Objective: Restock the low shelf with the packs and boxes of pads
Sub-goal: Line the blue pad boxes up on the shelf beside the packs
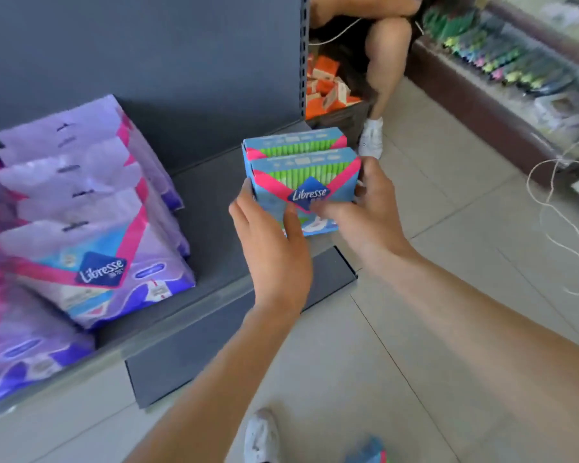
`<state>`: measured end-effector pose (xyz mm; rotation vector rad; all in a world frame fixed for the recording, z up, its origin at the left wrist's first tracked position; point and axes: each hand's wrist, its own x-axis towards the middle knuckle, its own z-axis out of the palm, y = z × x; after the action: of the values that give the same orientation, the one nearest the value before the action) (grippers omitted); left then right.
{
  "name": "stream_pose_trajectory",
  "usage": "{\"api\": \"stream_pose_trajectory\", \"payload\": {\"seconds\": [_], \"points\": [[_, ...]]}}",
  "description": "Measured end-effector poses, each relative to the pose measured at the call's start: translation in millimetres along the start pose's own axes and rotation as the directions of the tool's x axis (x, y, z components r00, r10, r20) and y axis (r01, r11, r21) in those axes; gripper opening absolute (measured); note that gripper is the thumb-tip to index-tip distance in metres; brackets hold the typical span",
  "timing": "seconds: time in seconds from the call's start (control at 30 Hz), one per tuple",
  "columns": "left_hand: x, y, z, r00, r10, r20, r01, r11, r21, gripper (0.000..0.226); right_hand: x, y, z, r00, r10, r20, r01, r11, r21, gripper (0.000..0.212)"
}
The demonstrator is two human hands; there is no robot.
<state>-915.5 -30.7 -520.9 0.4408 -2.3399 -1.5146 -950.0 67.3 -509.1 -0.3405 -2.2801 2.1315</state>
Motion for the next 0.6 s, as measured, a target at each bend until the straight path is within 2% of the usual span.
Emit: {"api": "stream_pose_trajectory", "payload": {"seconds": [0.17, 0.4, 0.6], "points": [[63, -37, 10, 0.989, -0.049, -0.14, 0.048, 0.999, -0.011, 0.053, 74, 15, 58, 0.993, -0.044, 0.109, 0.057, 0.992, -0.116, 0.066], [126, -88, 22, 0.971, -0.141, -0.195, 0.132, 0.99, -0.056, 0.062, 133, 62, 120, 0.997, -0.013, 0.077, 0.028, 0.981, -0.192, 0.063], [163, -108, 26, 0.952, -0.196, -0.237, 0.16, 0.973, -0.164, 0.06, 167, 65, 153, 0.992, -0.07, 0.101, 0.091, 0.971, -0.222, 0.065]]}}
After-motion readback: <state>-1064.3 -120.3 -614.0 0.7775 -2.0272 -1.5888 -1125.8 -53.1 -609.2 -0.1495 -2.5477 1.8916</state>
